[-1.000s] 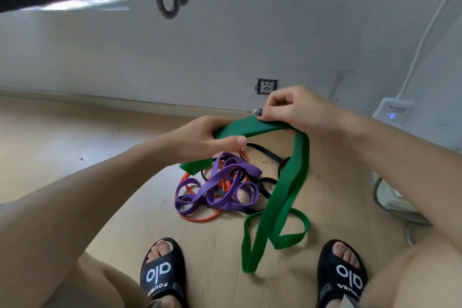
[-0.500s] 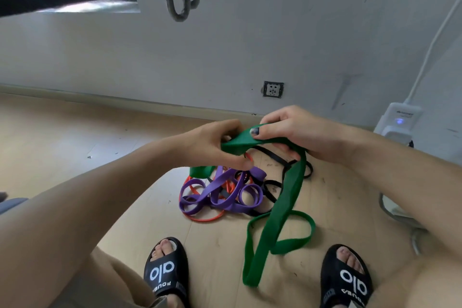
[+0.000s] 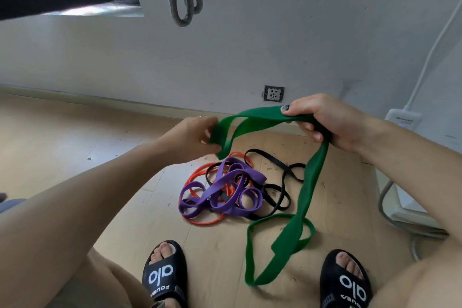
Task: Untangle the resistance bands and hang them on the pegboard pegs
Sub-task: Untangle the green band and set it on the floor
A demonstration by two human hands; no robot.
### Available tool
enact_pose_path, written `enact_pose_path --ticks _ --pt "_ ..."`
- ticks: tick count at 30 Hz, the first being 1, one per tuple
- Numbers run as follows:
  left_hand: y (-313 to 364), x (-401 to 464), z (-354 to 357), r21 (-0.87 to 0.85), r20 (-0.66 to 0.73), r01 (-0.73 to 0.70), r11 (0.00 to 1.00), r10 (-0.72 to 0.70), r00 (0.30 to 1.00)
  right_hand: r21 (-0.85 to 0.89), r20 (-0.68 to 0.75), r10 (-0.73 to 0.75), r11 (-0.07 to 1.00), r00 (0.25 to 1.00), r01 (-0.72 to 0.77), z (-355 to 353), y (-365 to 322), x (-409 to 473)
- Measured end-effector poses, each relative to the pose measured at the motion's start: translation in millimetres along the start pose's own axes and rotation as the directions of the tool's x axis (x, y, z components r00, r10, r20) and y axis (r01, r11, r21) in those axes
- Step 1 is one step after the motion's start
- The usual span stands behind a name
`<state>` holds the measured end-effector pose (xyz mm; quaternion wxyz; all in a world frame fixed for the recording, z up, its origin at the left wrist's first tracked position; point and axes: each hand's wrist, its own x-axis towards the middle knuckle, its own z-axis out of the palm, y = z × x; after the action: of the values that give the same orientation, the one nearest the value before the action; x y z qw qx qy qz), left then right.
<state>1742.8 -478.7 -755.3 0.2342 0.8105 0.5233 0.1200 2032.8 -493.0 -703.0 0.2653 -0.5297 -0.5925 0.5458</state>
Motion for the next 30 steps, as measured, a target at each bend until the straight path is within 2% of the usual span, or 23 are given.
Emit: enact_pose_path --ticks 4,6,8,10,12,15,17,20,22,25,30 --pt "2.5 3.1 -9.9 -0.142 -0.231 0.188 0.972 -0.217 0.949 -0.025 0.013 0.013 1.000 1.000 -0.013 -0.3 1.0 -2.1" --pt "1.3 3.7 -10.9 -0.151 -0.257 0.224 0.963 -0.257 0.932 -0.030 0.020 0.010 1.000 1.000 -0.009 0.6 0.5 -1.6" --pt "0.8 3.9 -8.3 -0.115 -0.197 0.204 0.972 -0.224 0.954 -0.033 0.028 0.000 0.999 1.000 0.001 3.0 -0.1 -1.2" --pt "-2.5 4.7 -5.7 0.051 -0.071 0.137 0.989 -0.134 0.989 -0.025 0.031 0.004 1.000 0.999 -0.003 5.0 0.3 -1.5" --pt "-5.9 4.1 -3.3 0.170 0.087 0.056 0.984 -0.072 0.994 -0.022 0.036 0.008 1.000 0.999 -0.007 6.3 0.9 -2.3" --pt "-1.7 1.4 0.4 0.110 0.257 -0.004 0.994 -0.024 0.966 -0.038 0.067 -0.001 0.999 0.998 0.004 10.5 1.6 -1.6" --pt "12.8 0.0 2.0 -0.048 0.253 -0.033 0.998 0.044 0.967 -0.070 0.120 -0.008 0.997 0.993 0.016 17.4 2.4 -0.3" --pt "43.5 1.1 4.4 -0.268 0.189 -0.158 0.950 0.213 0.959 -0.092 0.224 -0.010 0.995 0.974 0.032 28.6 1.8 0.6" --pt "55.9 2.1 2.9 -0.347 0.135 -0.182 0.920 0.241 0.961 -0.083 0.256 -0.032 0.995 0.966 0.054 30.6 -0.2 1.0" --pt "57.9 3.6 -5.9 -0.333 0.111 -0.161 0.929 0.208 0.972 -0.113 0.287 -0.053 0.990 0.956 0.088 25.3 -4.3 -1.9" --pt "48.1 4.5 -16.0 -0.206 0.136 -0.117 0.972 0.147 0.980 -0.419 0.234 -0.063 0.894 0.970 0.159 19.9 9.4 0.7"
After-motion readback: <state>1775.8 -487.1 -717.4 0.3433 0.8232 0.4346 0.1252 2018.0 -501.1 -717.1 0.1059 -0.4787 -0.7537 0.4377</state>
